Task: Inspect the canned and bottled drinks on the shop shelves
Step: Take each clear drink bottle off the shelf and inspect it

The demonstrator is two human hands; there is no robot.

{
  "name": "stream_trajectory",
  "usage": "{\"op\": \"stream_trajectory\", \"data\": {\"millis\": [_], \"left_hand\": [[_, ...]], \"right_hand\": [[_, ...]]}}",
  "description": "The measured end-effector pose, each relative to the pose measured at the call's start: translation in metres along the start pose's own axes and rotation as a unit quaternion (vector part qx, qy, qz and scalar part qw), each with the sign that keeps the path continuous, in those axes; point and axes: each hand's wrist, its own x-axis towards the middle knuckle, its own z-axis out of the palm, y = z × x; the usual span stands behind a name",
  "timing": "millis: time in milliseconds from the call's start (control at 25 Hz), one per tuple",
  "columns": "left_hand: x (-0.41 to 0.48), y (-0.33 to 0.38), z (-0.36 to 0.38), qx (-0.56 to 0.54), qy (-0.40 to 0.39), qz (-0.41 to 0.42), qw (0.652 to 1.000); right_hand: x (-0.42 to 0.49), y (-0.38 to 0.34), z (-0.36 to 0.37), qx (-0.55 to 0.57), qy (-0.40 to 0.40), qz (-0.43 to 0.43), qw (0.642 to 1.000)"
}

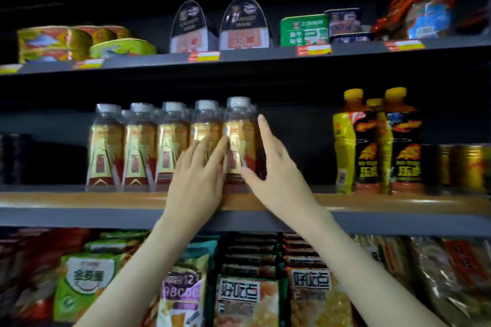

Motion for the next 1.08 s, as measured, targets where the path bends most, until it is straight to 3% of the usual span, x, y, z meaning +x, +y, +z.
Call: {"op": "stream_trajectory", "data": {"millis": [160,320,480,640,760,840,1000,1080], "left_hand": [[-0.003,-0.021,0.003,-0.062,-0.014,0.054,0.997],[-0.004,-0.025,0.004,-0.136,-0.016,0.056,0.989],[-0.012,-0.02,-0.004,-0.237,0.03,0.054,0.97],[-0.032,-0.006,-0.025,-0.359,0.003,0.087,0.929],[-0.057,0.013,-0.048,-0.466,-0.055,0.08,0.88],[-0.084,0.023,-0.058,-0.534,-0.11,0.009,0.839],[-0.177,0.031,-0.062,-0.535,-0.209,-0.108,0.812],[-0.226,0.03,-0.064,-0.561,-0.268,-0.163,0.766]], "right_hand": [[0.034,-0.018,0.034,-0.063,0.005,0.077,0.995],[0.032,-0.022,0.038,-0.064,0.074,0.099,0.99],[0.004,-0.041,0.033,-0.09,0.167,0.034,0.981],[-0.021,-0.068,0.012,-0.085,0.239,-0.043,0.966],[-0.058,-0.093,0.002,-0.005,0.167,-0.006,0.986],[-0.092,-0.098,0.008,0.067,0.089,0.058,0.992],[-0.172,-0.073,0.033,0.18,-0.063,0.141,0.971],[-0.213,-0.06,0.05,0.21,-0.148,0.186,0.948]]}}
